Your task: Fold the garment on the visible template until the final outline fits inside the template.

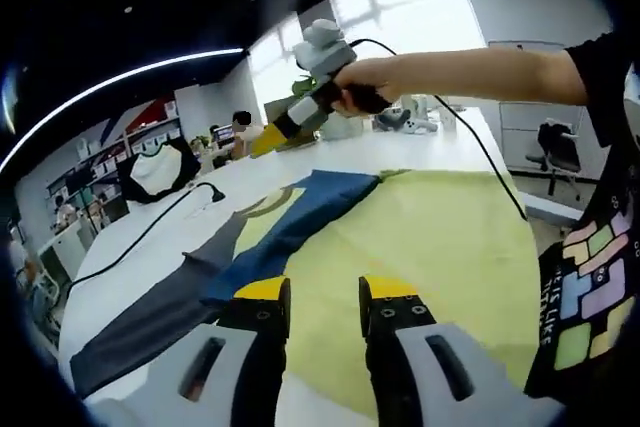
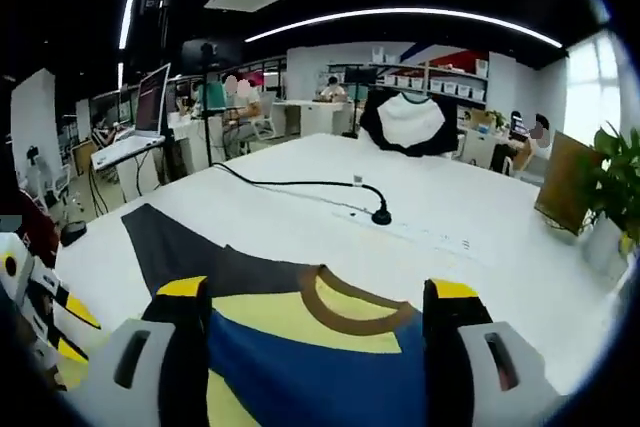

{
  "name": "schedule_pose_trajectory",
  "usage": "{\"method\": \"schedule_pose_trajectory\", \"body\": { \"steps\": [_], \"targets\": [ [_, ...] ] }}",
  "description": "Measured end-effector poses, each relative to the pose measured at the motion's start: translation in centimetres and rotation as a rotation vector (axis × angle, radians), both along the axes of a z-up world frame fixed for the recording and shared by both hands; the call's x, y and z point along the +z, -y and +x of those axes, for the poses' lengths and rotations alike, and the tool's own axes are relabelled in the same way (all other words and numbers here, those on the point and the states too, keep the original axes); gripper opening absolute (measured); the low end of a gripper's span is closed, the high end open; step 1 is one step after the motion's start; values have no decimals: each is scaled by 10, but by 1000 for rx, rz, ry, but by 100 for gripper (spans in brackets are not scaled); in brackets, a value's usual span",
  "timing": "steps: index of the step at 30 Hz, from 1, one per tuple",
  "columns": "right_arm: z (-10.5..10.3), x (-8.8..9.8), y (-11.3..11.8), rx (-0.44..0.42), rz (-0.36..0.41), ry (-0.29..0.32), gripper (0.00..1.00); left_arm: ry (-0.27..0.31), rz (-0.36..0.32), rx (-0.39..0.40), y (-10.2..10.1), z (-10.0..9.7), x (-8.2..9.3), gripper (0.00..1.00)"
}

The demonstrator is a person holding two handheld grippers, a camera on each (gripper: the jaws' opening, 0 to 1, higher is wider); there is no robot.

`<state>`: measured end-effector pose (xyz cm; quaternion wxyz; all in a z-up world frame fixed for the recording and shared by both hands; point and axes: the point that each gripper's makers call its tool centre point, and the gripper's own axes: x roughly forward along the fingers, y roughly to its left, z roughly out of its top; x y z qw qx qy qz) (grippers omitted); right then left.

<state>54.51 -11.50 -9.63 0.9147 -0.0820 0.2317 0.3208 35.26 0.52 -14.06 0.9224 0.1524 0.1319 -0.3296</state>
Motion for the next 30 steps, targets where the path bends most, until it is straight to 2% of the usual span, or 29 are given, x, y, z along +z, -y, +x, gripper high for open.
{"method": "schedule_pose_trajectory", "body": {
  "steps": [3, 6, 10, 12, 13, 16, 20, 23, 24, 27, 30],
  "targets": [
    [9, -13, 19, -45, -39, -1, 87, -36, 8, 20, -4, 13, -10, 28],
    [16, -28, 37, -85, -78, -16, 84, -47, 10, 31, -5, 19, -13, 28],
    [22, -40, 56, -120, -149, -1, 81, -60, 11, 59, -11, 29, -17, 28],
    [28, -48, 72, -140, -204, 19, 76, -70, 14, 75, -16, 34, -19, 28],
    [29, -49, 73, -141, -209, 21, 72, -71, 13, 78, -17, 35, -19, 28],
    [32, -58, 90, -155, -269, 45, 63, -85, -25, 126, -30, 44, -17, 28],
    [33, -65, 100, -170, -247, 33, 57, -139, -102, 192, -45, 56, -19, 28],
    [32, -70, 101, -167, -237, 27, 51, -148, -145, 213, -51, 65, -17, 28],
    [31, -72, 100, -159, -234, 27, 45, -151, -159, 226, -54, 71, -17, 28],
    [29, -73, 95, -137, -204, 30, 34, -186, -166, 268, -62, 80, -23, 28],
    [28, -74, 93, -132, -200, 28, 29, -208, -190, 279, -64, 87, -27, 27]
  ]
}}
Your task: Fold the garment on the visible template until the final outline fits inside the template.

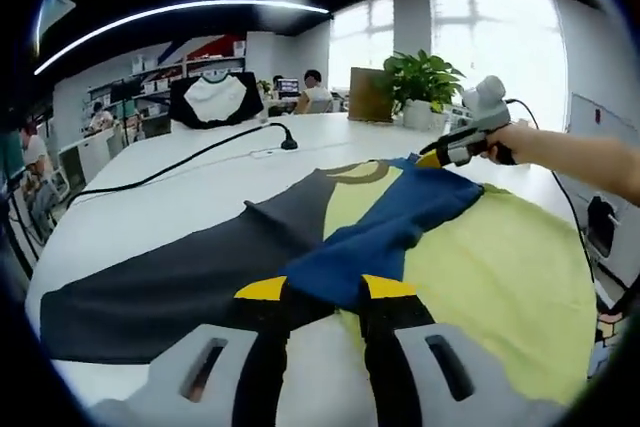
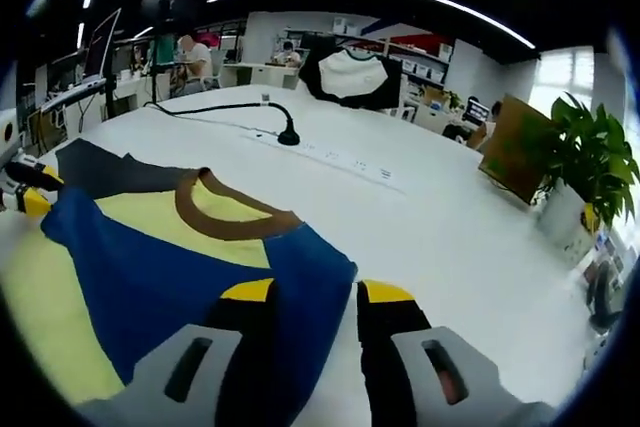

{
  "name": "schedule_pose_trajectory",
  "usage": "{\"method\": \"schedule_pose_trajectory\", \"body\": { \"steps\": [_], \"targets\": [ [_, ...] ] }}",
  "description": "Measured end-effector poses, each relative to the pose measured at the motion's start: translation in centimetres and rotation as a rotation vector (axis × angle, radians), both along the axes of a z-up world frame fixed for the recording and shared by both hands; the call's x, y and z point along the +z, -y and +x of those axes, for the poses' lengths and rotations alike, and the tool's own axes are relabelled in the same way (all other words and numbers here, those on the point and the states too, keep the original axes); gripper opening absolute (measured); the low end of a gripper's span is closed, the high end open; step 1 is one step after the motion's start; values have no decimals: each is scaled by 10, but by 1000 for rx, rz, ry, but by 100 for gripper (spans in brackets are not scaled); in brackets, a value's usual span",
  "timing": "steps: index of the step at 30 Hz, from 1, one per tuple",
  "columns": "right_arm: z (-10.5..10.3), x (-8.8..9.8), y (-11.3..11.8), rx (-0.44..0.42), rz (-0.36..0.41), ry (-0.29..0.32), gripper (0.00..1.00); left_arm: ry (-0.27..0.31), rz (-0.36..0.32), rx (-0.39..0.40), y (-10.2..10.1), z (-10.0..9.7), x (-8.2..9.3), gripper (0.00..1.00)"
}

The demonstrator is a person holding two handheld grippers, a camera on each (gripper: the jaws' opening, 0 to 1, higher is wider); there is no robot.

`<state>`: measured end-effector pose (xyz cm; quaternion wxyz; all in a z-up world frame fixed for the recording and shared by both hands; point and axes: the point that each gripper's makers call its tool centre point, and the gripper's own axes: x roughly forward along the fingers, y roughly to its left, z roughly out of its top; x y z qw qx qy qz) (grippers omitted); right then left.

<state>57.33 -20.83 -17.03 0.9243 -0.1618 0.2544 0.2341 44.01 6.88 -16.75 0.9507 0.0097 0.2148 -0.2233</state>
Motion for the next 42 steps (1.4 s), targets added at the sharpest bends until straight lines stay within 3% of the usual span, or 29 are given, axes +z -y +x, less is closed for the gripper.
{"method": "schedule_pose_trajectory", "body": {
  "steps": [4, 8, 11, 14, 17, 20, 24, 31, 37, 42],
  "targets": [
    [3, -4, 4, -26, 17, -14, 28, -32, -11, 9, 1, 5, -10, 25],
    [9, -10, 4, -26, 49, -30, 16, -34, -25, 15, 5, 9, -10, 23],
    [9, -15, 3, -24, 66, -47, 15, -39, -32, 16, 6, 12, -11, 19],
    [9, -13, 5, -14, 43, -21, 5, -35, -48, 18, 7, 14, -10, 6],
    [10, -8, 7, -12, 30, 16, 1, -31, -52, 15, 8, 15, -10, 4],
    [12, -3, 10, -39, 73, 24, 0, -13, -76, 18, 8, 16, -6, 4],
    [15, 1, 14, -106, 188, 1, 0, 15, -92, 2, 9, 18, 3, 3],
    [28, 0, 28, -180, 300, -26, 0, 5, -122, -49, 10, 17, 4, 3],
    [31, -5, 31, -191, 288, -27, 0, -4, -96, -82, 14, 21, 2, 3],
    [34, -9, 34, -205, 284, -37, 0, 2, 7, -121, 18, 22, -2, 3]
  ]
}}
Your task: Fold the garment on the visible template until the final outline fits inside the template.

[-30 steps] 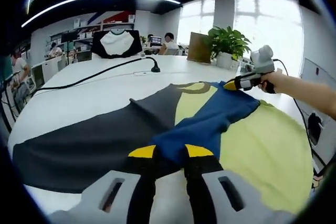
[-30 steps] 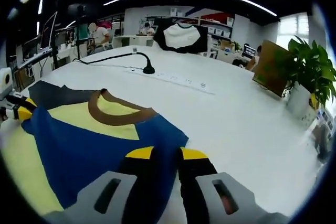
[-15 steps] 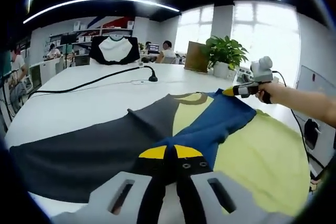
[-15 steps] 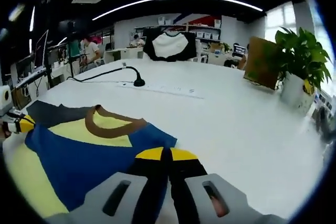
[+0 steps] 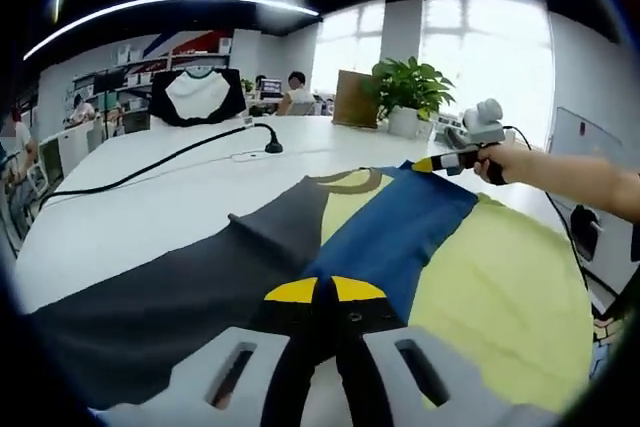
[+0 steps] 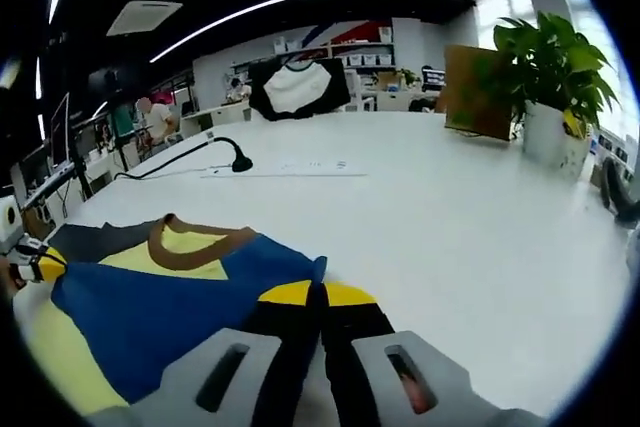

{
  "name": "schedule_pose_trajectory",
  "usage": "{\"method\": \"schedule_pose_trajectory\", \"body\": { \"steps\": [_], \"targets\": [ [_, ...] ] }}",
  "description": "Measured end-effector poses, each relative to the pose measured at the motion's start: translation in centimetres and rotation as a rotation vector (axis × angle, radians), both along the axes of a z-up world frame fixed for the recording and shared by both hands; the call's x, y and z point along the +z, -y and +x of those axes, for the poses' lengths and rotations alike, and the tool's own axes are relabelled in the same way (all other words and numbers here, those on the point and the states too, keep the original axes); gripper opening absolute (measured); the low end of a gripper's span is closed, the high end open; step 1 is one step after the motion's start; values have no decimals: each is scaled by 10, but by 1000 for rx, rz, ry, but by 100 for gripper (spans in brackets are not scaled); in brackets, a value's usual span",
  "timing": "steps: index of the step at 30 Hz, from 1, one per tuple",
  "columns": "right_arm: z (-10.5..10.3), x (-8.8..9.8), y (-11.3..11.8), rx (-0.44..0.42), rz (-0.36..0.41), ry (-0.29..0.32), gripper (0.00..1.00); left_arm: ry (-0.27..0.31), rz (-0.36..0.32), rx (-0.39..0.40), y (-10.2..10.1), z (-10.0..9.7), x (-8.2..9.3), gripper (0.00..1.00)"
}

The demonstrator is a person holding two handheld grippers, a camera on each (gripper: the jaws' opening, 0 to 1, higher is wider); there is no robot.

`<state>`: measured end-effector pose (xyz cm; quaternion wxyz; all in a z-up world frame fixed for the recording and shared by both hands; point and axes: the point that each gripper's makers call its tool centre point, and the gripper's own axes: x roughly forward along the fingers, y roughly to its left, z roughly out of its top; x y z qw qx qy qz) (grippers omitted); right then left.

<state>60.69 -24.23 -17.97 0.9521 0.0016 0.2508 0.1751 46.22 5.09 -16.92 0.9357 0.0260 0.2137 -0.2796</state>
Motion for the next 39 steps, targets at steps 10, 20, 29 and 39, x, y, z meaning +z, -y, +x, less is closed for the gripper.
{"method": "schedule_pose_trajectory", "body": {
  "steps": [10, 20, 29, 39],
  "targets": [
    [-1, -2, 5, 22, -86, 36, 0, -1, 65, -16, 0, 0, -8, 3],
    [-5, 4, 6, 40, -117, 77, 7, 6, 79, -15, -1, -1, -9, 8],
    [-16, 35, -5, 122, -113, 198, 28, 28, 76, -7, 1, 5, -7, 27],
    [-38, 31, 2, 130, -112, 176, 42, 26, 32, 20, -2, 8, -4, 31]
  ]
}}
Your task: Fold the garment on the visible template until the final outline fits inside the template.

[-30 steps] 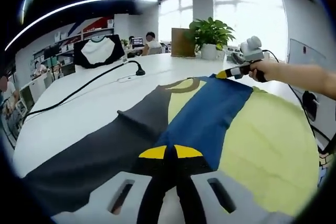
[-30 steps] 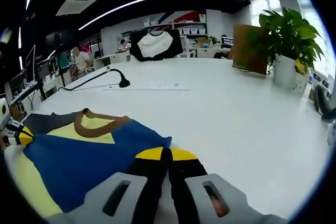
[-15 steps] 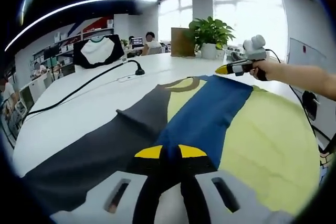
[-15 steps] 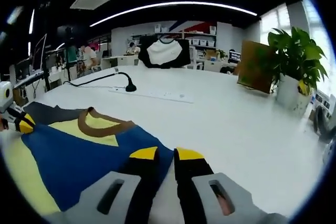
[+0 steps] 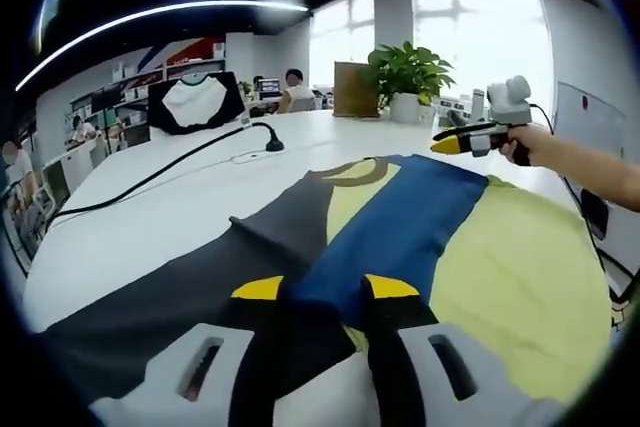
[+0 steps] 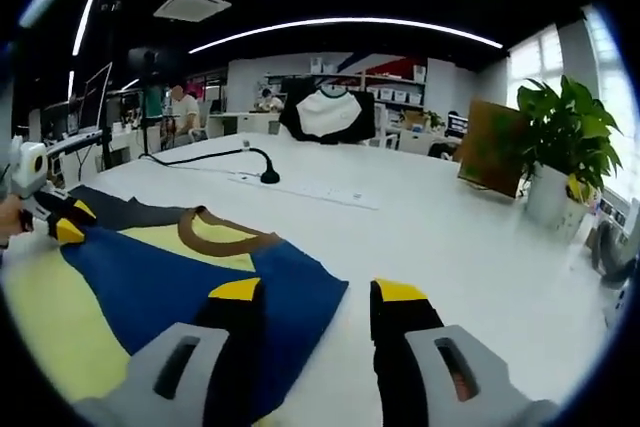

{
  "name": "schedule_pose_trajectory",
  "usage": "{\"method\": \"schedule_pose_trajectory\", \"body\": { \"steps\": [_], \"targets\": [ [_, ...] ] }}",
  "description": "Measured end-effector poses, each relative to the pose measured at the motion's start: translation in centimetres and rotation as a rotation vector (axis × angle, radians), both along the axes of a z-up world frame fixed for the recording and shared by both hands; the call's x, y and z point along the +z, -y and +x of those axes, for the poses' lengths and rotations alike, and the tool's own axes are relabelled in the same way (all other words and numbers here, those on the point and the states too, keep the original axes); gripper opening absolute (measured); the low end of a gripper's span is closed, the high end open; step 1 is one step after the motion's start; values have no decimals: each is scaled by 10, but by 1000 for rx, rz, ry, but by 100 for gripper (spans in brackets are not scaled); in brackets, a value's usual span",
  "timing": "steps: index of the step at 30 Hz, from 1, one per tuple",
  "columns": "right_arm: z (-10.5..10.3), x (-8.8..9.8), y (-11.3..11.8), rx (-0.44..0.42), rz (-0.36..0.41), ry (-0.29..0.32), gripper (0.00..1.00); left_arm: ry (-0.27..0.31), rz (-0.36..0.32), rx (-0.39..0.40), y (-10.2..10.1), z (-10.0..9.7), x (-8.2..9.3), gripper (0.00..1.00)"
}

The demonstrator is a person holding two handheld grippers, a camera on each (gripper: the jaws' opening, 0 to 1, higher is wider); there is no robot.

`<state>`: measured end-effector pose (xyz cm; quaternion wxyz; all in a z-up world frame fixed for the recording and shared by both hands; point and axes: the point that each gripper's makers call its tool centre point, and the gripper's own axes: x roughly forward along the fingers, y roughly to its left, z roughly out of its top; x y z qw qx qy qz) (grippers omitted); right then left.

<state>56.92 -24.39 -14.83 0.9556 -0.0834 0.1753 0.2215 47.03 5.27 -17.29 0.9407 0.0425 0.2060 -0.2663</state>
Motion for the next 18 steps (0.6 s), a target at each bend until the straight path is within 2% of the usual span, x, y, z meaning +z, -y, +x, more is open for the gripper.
{"method": "schedule_pose_trajectory", "body": {
  "steps": [2, 9, 18],
  "targets": [
    [-2, 4, 6, -18, -21, 31, 42, 0, 2, 2, -1, 0, 0, 31],
    [-18, 11, 8, -12, -46, 56, 43, 3, -22, 31, -7, 6, 3, 30],
    [-43, 3, 14, 6, -55, 29, 42, -10, -40, 50, -11, 5, -1, 28]
  ]
}}
